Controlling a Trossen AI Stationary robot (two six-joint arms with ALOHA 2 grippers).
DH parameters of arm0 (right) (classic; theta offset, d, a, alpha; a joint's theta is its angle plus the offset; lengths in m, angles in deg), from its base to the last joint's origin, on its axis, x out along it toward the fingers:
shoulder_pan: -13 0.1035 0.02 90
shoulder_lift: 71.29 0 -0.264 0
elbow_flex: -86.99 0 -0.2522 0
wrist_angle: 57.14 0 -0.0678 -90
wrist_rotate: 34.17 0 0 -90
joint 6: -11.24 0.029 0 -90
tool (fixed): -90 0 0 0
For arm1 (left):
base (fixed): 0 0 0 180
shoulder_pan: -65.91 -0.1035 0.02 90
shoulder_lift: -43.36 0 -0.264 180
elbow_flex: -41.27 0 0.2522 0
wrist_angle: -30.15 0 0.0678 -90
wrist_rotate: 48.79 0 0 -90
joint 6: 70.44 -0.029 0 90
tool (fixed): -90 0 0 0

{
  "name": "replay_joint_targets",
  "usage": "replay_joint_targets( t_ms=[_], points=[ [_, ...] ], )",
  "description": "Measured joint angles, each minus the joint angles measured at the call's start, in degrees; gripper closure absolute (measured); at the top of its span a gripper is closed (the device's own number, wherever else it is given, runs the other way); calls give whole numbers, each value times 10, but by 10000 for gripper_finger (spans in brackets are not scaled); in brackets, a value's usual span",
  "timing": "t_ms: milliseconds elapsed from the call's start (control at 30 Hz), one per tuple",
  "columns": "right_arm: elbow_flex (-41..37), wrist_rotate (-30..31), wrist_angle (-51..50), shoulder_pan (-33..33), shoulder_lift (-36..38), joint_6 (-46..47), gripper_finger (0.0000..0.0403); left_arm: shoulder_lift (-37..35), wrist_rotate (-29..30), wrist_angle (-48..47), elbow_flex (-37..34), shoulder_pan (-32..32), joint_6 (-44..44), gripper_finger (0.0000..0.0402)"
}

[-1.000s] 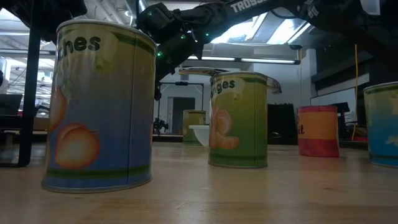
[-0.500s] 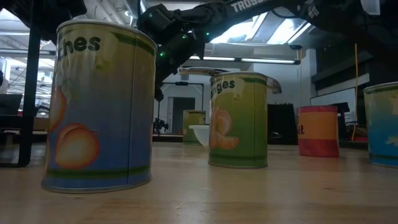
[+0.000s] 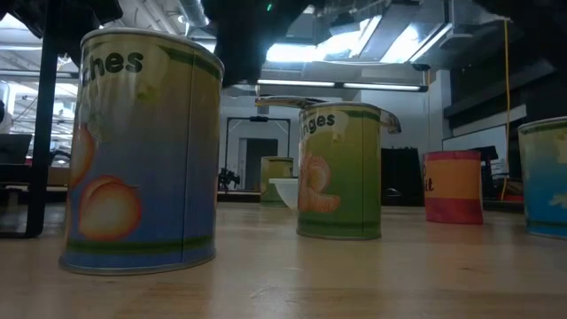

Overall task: Pick and place cans onto a shelf
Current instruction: Put the canned apple on the shelf

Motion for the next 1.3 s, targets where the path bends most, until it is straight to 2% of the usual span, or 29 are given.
replay_joint_targets(
  t_ms=[167,400,633,867,1067,1300],
  points=[
    [-35,39,-31,33,46,4,260,14,-6,11,0,0,-8,336],
    [-170,46,-14,60,142,45,260,69,-11,99,0,16,-67,280],
    [-367,46,113,73,253,96,260,140,-6,135,0,61,-158,279],
    [-503,41,246,72,309,112,260,214,-5,135,0,91,-168,280],
    [-543,40,287,72,317,126,260,275,11,127,14,111,-169,280],
    [-544,40,296,72,317,125,260,349,48,33,101,123,-198,280]
  ],
)
